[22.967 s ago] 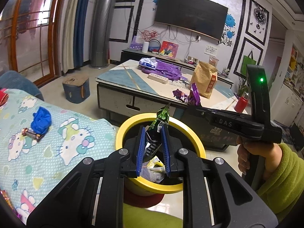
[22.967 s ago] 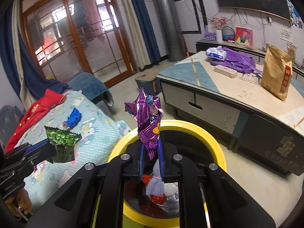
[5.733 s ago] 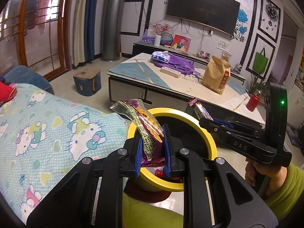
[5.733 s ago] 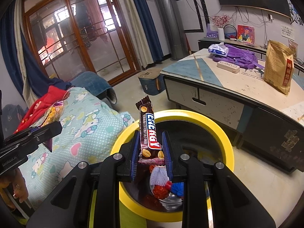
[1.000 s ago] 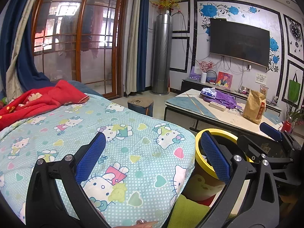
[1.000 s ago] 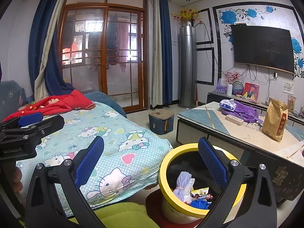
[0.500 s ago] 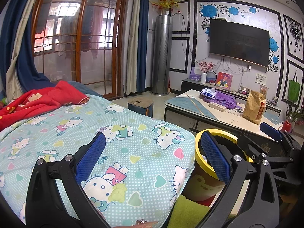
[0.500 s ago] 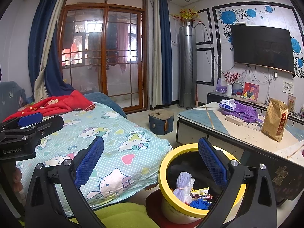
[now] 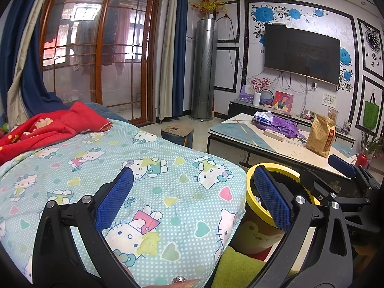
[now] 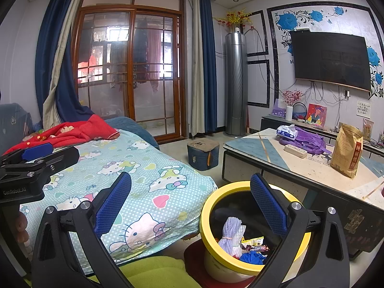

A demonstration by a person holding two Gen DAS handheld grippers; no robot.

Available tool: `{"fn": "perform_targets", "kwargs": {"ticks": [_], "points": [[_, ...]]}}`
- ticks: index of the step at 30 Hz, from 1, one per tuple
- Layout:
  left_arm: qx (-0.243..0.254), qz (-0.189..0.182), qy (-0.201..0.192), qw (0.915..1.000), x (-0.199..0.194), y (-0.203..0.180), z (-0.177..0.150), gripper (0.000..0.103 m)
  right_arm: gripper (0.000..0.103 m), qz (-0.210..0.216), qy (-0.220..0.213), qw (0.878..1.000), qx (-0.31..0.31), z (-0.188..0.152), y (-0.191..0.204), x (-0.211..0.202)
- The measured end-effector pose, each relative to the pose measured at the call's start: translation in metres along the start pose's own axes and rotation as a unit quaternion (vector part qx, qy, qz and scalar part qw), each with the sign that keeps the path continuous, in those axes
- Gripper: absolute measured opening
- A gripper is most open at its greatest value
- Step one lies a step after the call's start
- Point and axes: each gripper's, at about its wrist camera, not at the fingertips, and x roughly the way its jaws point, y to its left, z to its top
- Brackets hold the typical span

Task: Collect trash

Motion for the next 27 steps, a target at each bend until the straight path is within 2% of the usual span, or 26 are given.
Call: {"fn": "perform_targets", "kwargs": {"ticks": [15, 19, 22, 25, 27], "points": [[-0.01, -0.013, 0.01, 0.9998, 0.003, -0.002, 0.003, 0.092, 0.097, 0.0, 0.0, 1.0, 0.001, 0.0, -0.001, 0.0], [-0.009, 0.009, 0.022, 0.9997, 0.008, 0.002, 0.0, 0.092, 0.097, -0.003, 0.002, 1.0, 0.006, 0.0, -0.004, -0.001], [-0.026, 0.001, 0.029, 0.9992, 0.009, 0.009, 0.0, 0.092, 0.097, -0.003, 0.002, 1.0, 0.006, 0.001, -0.005, -0.001], [-0.054, 0.012, 0.039, 0.9977, 0.006, 0.031, 0.001, 0.092, 0.097, 0.028, 0.006, 1.0, 0.001, 0.011, 0.007, 0.008], [-0.076, 0.048, 0.057, 0.9943, 0.004, 0.059, 0.001, 0.092, 0.097, 0.063, 0.02, 0.998, -0.01, 0.021, 0.031, 0.02]]}}
